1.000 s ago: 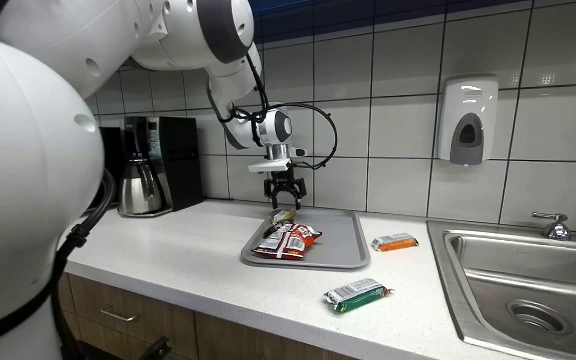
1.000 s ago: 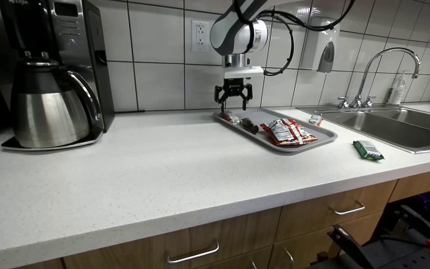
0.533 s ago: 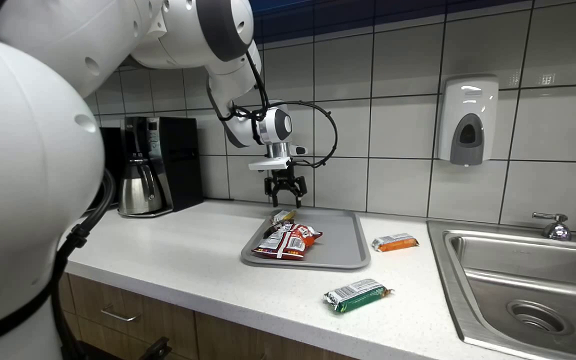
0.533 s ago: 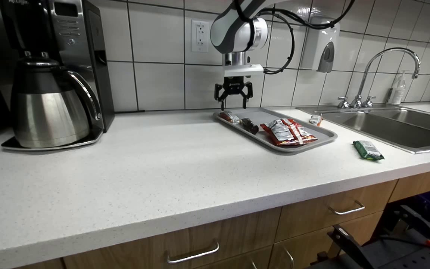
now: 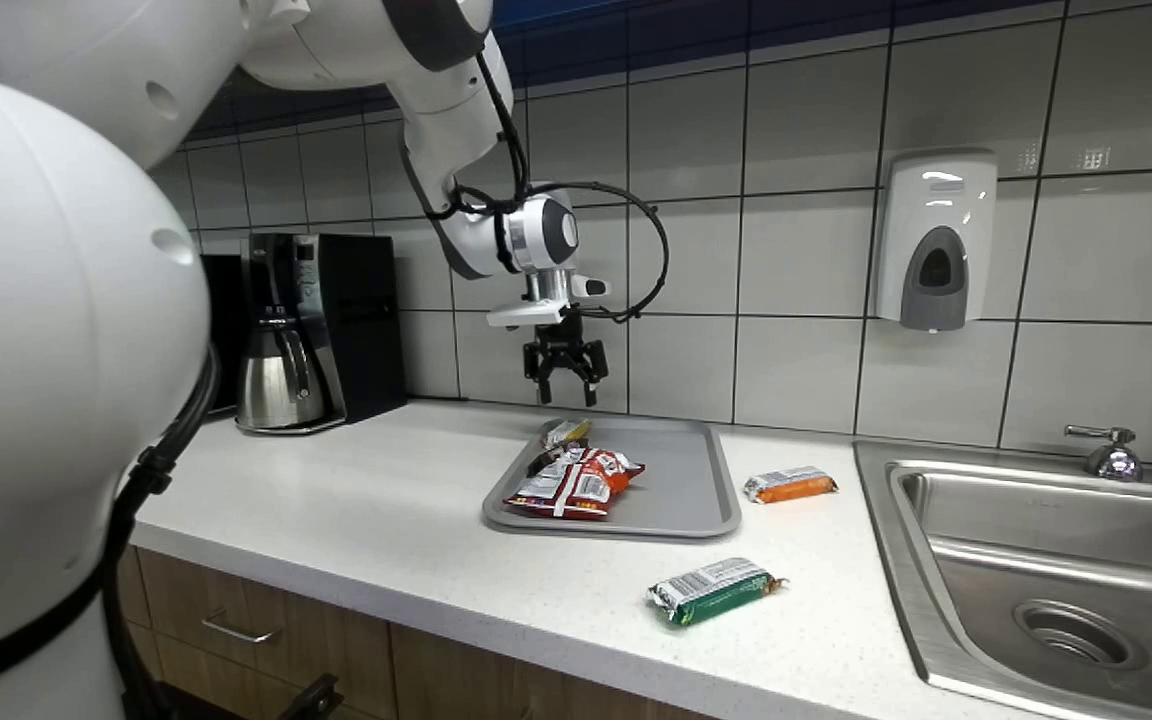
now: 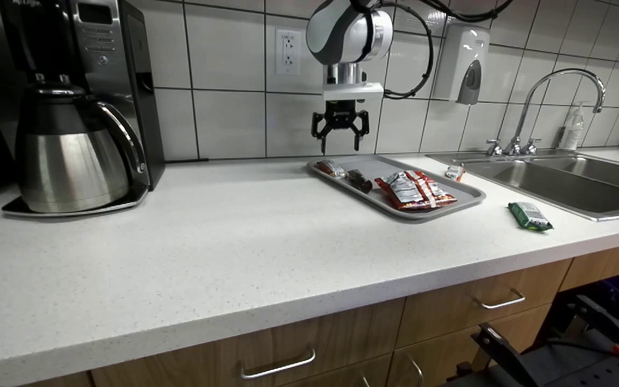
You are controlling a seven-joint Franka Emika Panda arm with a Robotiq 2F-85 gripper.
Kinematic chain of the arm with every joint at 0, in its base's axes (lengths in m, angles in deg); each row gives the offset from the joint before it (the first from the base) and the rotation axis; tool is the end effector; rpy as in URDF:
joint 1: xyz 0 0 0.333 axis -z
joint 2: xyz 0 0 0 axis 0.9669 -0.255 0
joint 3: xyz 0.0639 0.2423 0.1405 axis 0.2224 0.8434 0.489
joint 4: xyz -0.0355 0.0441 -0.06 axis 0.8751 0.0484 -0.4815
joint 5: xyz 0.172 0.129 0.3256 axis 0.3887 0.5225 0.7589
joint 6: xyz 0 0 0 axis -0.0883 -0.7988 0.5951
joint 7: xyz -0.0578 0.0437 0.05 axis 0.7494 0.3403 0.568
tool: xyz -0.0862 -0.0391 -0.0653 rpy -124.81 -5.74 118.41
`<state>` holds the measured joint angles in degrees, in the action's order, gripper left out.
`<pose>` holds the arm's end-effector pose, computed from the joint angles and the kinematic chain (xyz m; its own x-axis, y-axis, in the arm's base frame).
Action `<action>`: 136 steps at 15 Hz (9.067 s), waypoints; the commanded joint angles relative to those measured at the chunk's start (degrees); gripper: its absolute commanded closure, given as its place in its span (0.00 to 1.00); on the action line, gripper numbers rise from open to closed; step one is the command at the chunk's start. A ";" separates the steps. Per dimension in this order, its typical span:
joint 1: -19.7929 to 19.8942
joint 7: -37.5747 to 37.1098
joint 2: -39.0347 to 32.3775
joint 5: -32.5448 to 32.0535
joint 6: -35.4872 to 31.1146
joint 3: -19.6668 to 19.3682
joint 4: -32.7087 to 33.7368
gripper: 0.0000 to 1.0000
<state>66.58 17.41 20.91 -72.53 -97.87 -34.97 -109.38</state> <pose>0.6960 0.0853 0.2479 0.9889 -0.1425 0.0414 -0.1460 -0.9843 0.0995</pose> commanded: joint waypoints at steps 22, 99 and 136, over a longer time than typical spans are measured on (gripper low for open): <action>10.40 2.37 12.40 3.78 -8.64 -5.37 -17.37 0.00; 15.81 -7.79 -1.44 8.40 -10.77 -14.45 -7.12 0.81; 6.73 -9.44 -5.05 7.26 -7.24 -10.53 3.76 0.81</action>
<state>73.64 9.77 17.58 -64.25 -108.33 -46.00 -109.33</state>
